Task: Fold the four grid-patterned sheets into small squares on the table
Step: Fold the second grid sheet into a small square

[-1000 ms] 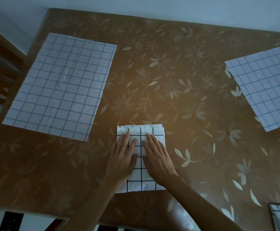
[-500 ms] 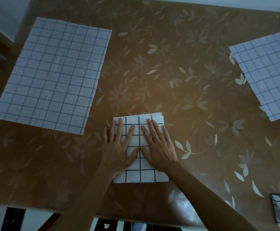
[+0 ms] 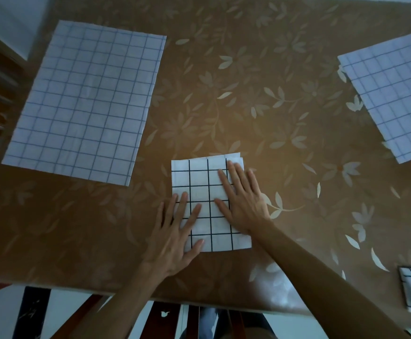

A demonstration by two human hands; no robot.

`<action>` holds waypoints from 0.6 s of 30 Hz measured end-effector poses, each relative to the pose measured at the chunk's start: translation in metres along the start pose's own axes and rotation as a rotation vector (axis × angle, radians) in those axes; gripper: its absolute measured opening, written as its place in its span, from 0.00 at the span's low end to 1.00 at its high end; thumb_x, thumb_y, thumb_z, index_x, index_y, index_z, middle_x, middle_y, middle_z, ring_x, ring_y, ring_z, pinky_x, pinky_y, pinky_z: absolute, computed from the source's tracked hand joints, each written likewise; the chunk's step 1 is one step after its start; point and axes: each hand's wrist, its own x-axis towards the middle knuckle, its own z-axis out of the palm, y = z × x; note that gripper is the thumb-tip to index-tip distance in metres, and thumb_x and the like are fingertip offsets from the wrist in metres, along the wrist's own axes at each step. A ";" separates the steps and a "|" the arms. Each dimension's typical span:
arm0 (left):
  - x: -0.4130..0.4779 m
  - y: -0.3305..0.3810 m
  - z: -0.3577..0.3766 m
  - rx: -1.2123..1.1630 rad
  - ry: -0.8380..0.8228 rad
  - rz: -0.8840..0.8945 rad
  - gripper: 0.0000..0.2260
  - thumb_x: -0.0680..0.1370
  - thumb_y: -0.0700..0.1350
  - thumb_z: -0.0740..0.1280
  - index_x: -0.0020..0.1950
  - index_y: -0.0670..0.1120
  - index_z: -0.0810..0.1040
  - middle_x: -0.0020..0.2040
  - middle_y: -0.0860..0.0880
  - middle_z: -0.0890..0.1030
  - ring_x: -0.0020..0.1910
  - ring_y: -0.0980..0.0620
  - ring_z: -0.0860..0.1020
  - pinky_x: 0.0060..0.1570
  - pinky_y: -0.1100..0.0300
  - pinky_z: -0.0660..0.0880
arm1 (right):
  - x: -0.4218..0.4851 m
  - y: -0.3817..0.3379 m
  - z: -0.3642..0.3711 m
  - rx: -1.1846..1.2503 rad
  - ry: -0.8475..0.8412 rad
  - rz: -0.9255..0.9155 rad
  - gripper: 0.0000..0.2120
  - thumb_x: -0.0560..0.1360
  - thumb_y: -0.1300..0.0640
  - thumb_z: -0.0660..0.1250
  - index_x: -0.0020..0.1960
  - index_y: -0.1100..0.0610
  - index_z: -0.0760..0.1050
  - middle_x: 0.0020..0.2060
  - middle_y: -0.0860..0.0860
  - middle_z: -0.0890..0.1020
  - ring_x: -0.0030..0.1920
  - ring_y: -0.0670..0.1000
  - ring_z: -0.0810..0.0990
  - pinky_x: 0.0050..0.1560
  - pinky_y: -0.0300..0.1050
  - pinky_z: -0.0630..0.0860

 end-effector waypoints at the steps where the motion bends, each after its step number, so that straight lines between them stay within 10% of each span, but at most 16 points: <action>1: 0.000 0.001 -0.001 0.002 0.003 0.002 0.36 0.80 0.68 0.52 0.82 0.52 0.46 0.82 0.41 0.41 0.81 0.40 0.42 0.76 0.36 0.49 | -0.001 0.000 -0.002 -0.009 0.014 0.005 0.35 0.82 0.37 0.46 0.81 0.58 0.46 0.80 0.59 0.45 0.80 0.57 0.43 0.78 0.61 0.49; 13: -0.001 0.001 -0.004 -0.051 0.006 -0.002 0.36 0.80 0.70 0.49 0.82 0.53 0.44 0.82 0.45 0.40 0.81 0.43 0.39 0.77 0.37 0.49 | -0.067 -0.002 0.017 -0.054 0.025 -0.091 0.35 0.82 0.36 0.48 0.79 0.60 0.56 0.79 0.59 0.54 0.79 0.58 0.53 0.76 0.60 0.55; 18: -0.027 0.001 0.003 -0.097 0.195 0.187 0.33 0.78 0.66 0.61 0.77 0.46 0.67 0.79 0.41 0.62 0.78 0.41 0.61 0.76 0.43 0.59 | -0.099 -0.002 0.018 -0.014 0.081 -0.239 0.32 0.79 0.39 0.59 0.77 0.56 0.63 0.78 0.58 0.61 0.78 0.57 0.58 0.76 0.55 0.61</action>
